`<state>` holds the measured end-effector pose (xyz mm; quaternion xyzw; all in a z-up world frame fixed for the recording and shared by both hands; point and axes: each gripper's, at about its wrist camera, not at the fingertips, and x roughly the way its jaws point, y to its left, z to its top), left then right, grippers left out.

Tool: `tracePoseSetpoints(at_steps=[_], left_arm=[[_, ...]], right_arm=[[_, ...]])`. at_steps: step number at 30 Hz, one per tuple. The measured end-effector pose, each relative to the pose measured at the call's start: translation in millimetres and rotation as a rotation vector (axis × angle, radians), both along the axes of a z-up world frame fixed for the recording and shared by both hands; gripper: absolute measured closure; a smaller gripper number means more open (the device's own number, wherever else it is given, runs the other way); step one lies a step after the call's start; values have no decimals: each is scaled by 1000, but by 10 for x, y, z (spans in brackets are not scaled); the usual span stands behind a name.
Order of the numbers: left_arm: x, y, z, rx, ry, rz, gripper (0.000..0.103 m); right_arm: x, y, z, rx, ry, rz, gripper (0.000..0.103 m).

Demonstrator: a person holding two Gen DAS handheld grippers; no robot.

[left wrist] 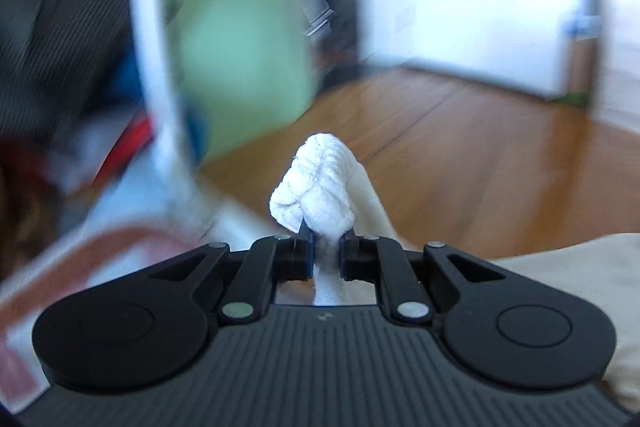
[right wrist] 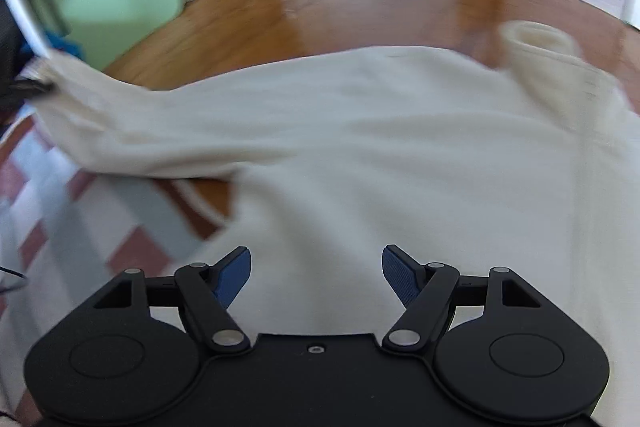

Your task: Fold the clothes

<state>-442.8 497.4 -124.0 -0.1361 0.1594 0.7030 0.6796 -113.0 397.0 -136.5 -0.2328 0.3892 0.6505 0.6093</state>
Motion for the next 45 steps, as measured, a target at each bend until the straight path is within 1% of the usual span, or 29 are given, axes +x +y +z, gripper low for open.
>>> tracePoseSetpoints(at_steps=[1, 2, 4, 5, 7, 9, 10, 11, 12, 14, 15, 17, 19, 21, 22, 24, 25, 28, 29, 31, 34, 36, 38, 39, 40, 41, 42, 43, 45], left_arm=[[199, -72, 120, 13, -17, -69, 92], [398, -144, 240, 25, -34, -138, 92], [814, -314, 456, 45, -83, -278, 92], [1022, -419, 537, 65, -119, -344, 92], [1408, -669, 656, 115, -188, -467, 92], [1788, -894, 687, 110, -231, -596, 92], [1963, -984, 663, 69, -248, -651, 91], [2131, -1049, 593, 10, -272, -695, 89], [2296, -1087, 474, -70, -292, -733, 88], [2610, -1078, 135, -290, -301, -819, 67], [2702, -1064, -43, -400, -302, -832, 66], [2745, -1059, -334, -560, -309, -828, 66], [2653, -1053, -420, -598, -281, -811, 63], [2476, -991, -401, -604, -260, -795, 62], [2351, -961, -369, -594, -260, -769, 62], [2125, -896, -275, -563, -236, -727, 56], [2046, -858, -240, -542, -203, -703, 50], [1864, -761, -249, -472, -99, -626, 49], [1815, -715, -276, -474, -99, -602, 49], [1709, -581, -321, -510, -159, -566, 49], [1588, -454, -379, -550, -239, -533, 48], [1595, -432, -408, -542, -229, -537, 48], [1638, -422, -431, -526, -195, -531, 48], [1637, -426, -434, -513, -181, -525, 48], [1629, -428, -432, -499, -169, -518, 48], [1600, -426, -416, -482, -163, -507, 48], [1571, -423, -401, -464, -158, -497, 48], [1535, -418, -383, -449, -160, -486, 48], [1429, -388, -345, -428, -200, -469, 48]], right_arm=[[123, -31, 19, -3, 9, -41, 26], [268, -74, 38, -1, 47, -91, 26], [637, -219, 48, 40, 252, -199, 26], [801, -285, 49, 60, 329, -240, 26], [1040, -381, 64, 78, 361, -285, 26], [1206, -464, 95, 93, 338, -321, 26], [1283, -510, 87, 95, 351, -341, 26], [1360, -556, 79, 98, 364, -362, 26], [1437, -602, 72, 100, 378, -382, 26], [1600, -696, 42, 105, 410, -423, 26], [1684, -746, -9, 104, 438, -449, 26], [1768, -828, -123, 89, 487, -504, 26], [1826, -889, -210, 74, 537, -528, 26], [1855, -914, -232, 65, 554, -524, 26], [1851, -905, -228, 60, 550, -518, 26], [1819, -865, -221, 49, 543, -502, 26], [1800, -840, -222, 42, 539, -494, 26], [1748, -798, -225, 34, 539, -470, 26], [1735, -798, -228, 32, 552, -464, 26], [1686, -773, -247, 16, 598, -464, 26], [1591, -582, -307, -19, 593, -470, 24], [1527, -454, -347, -42, 590, -473, 23], [1463, -326, -387, -66, 587, -477, 24], [1431, -263, -407, -77, 585, -479, 43], [1399, -199, -427, -89, 583, -480, 71], [1351, -144, -388, -86, 551, -467, 95], [1261, -116, -220, -39, 448, -427, 95], [1162, -112, 6, 41, 329, -381, 95], [1029, -119, 469, 202, 148, -286, 95]])
